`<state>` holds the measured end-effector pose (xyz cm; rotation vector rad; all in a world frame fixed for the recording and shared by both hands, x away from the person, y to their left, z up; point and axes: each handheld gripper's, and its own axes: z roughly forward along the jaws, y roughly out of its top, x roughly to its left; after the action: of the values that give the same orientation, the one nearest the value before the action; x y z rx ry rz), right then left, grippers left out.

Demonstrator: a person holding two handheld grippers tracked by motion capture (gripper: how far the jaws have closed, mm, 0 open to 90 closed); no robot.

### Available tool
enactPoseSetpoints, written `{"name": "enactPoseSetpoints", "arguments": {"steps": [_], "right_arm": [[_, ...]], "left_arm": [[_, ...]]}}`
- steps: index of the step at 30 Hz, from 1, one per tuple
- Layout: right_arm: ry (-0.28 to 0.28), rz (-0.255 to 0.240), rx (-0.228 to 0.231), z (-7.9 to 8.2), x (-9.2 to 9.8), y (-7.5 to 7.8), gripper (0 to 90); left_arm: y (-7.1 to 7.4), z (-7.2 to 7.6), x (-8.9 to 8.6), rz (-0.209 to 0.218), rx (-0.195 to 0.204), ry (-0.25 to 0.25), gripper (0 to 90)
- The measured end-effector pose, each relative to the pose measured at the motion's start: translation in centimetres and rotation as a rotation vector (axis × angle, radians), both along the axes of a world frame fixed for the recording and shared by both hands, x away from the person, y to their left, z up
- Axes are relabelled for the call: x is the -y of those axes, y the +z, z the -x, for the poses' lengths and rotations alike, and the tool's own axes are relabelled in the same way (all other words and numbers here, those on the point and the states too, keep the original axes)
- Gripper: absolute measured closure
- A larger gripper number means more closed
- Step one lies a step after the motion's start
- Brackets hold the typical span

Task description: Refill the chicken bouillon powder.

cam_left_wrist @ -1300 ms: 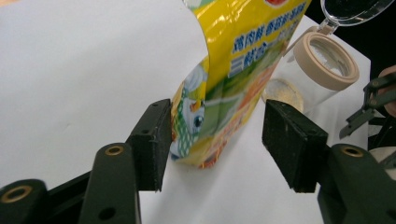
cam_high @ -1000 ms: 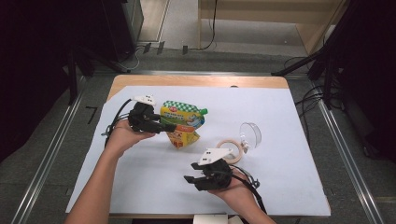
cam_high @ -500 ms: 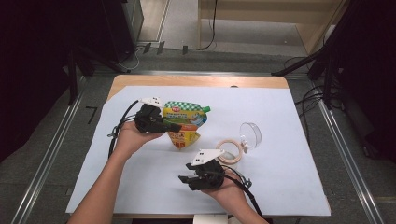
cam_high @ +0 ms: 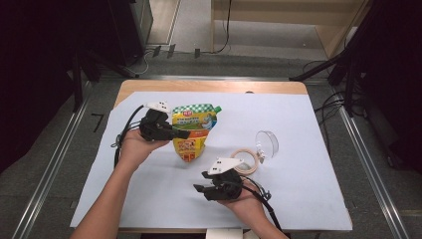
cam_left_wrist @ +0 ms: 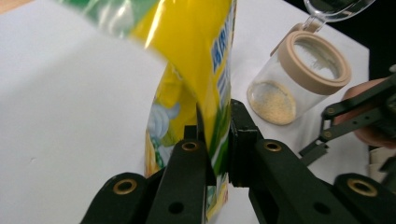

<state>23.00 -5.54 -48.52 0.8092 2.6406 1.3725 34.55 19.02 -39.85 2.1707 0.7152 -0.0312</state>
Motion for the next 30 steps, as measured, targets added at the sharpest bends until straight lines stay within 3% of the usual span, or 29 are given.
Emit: {"name": "enactPoseSetpoints", "arguments": {"steps": [5,11,20,25,30], "right_arm": [[-0.009,0.005,-0.006,-0.1,0.0,-0.3,51.2],[-0.023,-0.005,-0.014,-0.2,0.1,-0.5,51.6],[-0.049,-0.001,-0.014,-0.5,0.1,-0.7,50.6],[-0.059,-0.016,-0.037,-0.8,-0.1,-0.9,46.0],[-0.065,-0.016,-0.033,-0.9,-0.4,-1.0,51.7]], "left_arm": [[1.4,0.8,-0.7,0.008,-0.005,0.014,87.5],[2.9,2.1,-0.8,0.036,0.005,-0.009,87.6],[4.2,4.1,-0.1,0.041,-0.001,-0.043,87.7],[4.9,5.0,0.1,0.072,-0.020,-0.049,87.7],[5.4,5.8,0.7,0.068,-0.015,-0.064,87.7]]}}
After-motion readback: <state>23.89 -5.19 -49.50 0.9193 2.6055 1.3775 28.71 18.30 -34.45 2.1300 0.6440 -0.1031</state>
